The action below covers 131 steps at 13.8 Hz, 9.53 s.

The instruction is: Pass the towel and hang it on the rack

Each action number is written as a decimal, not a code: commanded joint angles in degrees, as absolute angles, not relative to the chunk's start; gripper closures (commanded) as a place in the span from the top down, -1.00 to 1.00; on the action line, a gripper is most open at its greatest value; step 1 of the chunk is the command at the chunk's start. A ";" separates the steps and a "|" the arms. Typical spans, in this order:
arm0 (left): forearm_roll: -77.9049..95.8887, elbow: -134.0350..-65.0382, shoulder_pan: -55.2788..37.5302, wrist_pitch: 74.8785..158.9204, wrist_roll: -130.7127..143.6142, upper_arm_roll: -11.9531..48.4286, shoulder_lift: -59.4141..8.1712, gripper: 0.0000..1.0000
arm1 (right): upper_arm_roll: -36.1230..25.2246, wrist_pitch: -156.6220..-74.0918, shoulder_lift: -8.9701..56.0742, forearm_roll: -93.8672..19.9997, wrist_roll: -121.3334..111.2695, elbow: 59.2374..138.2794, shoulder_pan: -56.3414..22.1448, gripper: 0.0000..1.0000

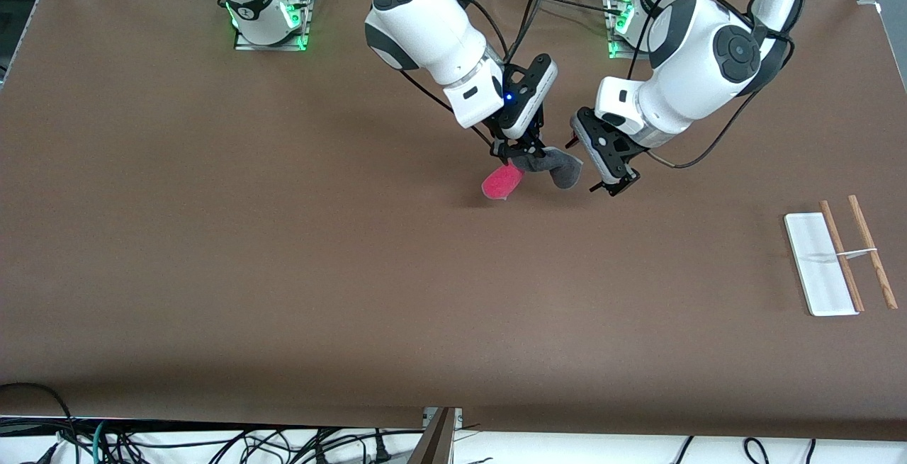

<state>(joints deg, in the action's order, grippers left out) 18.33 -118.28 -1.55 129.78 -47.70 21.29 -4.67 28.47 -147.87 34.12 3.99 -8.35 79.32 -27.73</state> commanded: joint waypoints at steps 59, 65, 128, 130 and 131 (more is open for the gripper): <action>7.82 -84.38 33.39 114.87 -91.84 6.07 -22.76 -1.00 | 2.55 -80.08 5.45 6.50 -5.01 81.74 2.10 1.00; 9.67 -81.65 39.19 114.61 -99.65 5.98 -26.98 -1.00 | 2.64 -77.62 5.62 5.72 -5.19 81.30 2.55 1.00; -0.97 -89.91 8.79 88.59 -0.62 6.86 2.29 1.00 | 2.90 -79.37 8.70 5.63 -7.47 78.05 1.85 1.00; -0.79 -90.00 9.31 88.42 -0.53 6.86 2.20 1.00 | 2.81 -79.37 8.70 5.63 -7.47 78.05 1.85 1.00; -0.70 -90.00 9.40 88.33 -0.53 6.86 2.20 1.00 | 2.90 -79.37 8.70 5.63 -7.47 78.05 1.85 1.00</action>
<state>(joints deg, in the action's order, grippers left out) -1.91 -92.46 8.72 90.36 0.61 6.86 3.07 2.81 -79.58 8.20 6.13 -7.01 79.34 1.73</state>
